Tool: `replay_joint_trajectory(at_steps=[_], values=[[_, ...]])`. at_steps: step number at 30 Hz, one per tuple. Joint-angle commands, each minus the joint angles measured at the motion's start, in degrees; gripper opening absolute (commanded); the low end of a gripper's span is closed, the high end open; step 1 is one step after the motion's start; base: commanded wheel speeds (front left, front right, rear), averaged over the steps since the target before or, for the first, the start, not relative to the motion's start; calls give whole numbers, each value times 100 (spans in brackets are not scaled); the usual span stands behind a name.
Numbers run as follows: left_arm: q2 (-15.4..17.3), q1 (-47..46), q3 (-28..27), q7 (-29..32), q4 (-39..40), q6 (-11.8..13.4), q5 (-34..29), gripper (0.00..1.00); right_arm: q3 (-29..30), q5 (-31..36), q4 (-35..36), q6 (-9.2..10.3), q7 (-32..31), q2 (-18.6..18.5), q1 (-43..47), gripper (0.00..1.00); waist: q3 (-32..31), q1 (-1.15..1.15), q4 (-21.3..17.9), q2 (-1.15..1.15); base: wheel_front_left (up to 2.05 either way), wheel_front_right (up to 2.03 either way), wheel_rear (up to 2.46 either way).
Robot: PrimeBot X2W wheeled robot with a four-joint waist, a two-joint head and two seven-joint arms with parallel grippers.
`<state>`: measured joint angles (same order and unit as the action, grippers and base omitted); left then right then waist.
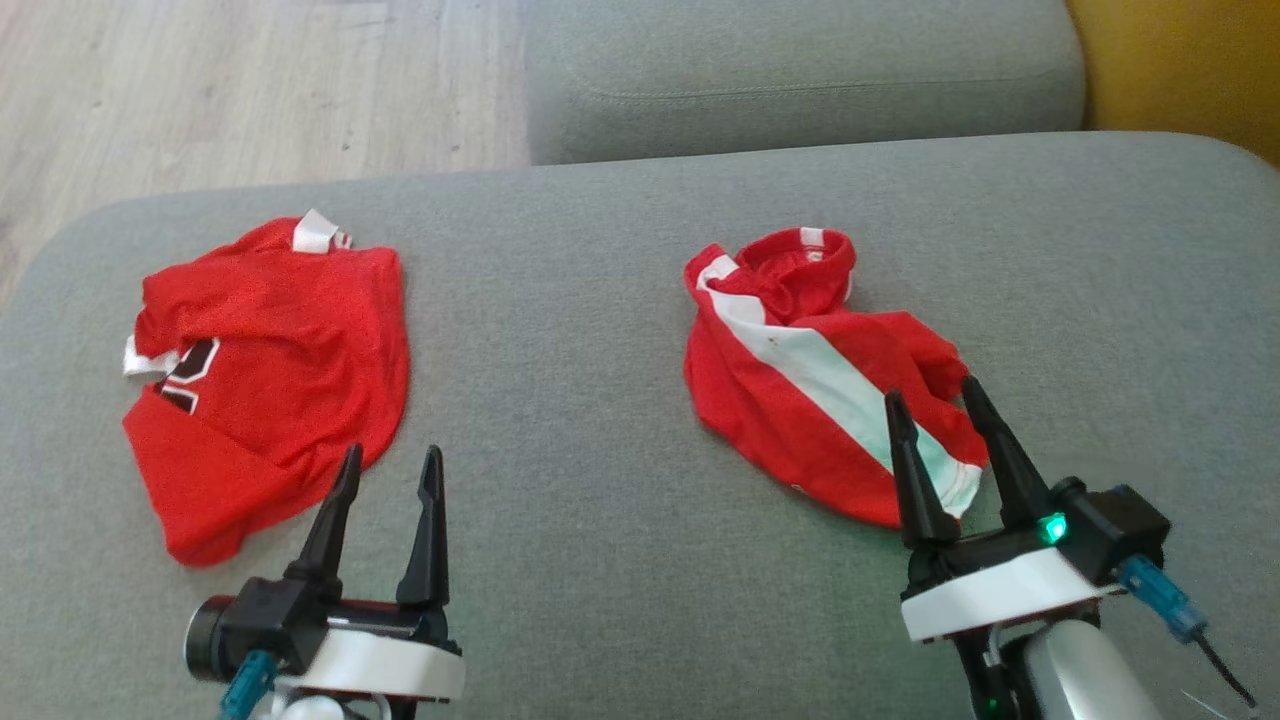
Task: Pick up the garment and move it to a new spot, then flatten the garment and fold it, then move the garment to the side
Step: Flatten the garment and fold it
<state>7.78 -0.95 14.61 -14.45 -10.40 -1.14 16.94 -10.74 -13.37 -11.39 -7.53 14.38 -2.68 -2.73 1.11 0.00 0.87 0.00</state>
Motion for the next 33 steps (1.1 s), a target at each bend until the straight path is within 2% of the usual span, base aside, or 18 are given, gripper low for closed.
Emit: replay_joint_trajectory(at_steps=[1,5,13,19,25,26,27,30,33], values=[[-42,-192,-267,-54,126,-42,-73,100,-143,99,131,4,62,-20,-225,100,29,0,57,0,0,0,0],[-144,-234,-344,-54,65,-133,-141,100,-260,307,-88,4,62,-20,-432,100,112,0,177,0,0,0,0],[-292,-438,-301,-54,-121,-313,-233,100,-358,845,-1150,4,-131,-20,-1431,100,441,0,494,0,0,0,0],[-385,-711,-251,-54,-313,-410,-252,100,-339,1177,-2243,4,-619,-42,-2279,100,629,0,812,0,0,0,0],[-439,-765,-307,-54,-412,-455,-248,100,-194,1318,-3217,4,-850,-48,-2643,100,656,0,972,0,0,0,0],[-444,-761,-319,-54,-420,-461,-253,100,-195,1270,-3312,4,-810,-42,-2690,38,656,0,984,0,0,0,0],[-450,-757,-326,-54,-426,-466,-259,100,-235,1195,-3373,4,-728,-36,-2735,0,655,0,994,0,0,0,0],[-462,-734,-351,-54,-437,-477,-274,100,-468,934,-3463,4,-442,-25,-2840,0,638,0,992,0,0,0,0],[-472,-728,-362,-54,-446,-483,-289,100,-972,517,-3426,4,-295,-23,-2864,0,601,0,965,0,0,0,0]])
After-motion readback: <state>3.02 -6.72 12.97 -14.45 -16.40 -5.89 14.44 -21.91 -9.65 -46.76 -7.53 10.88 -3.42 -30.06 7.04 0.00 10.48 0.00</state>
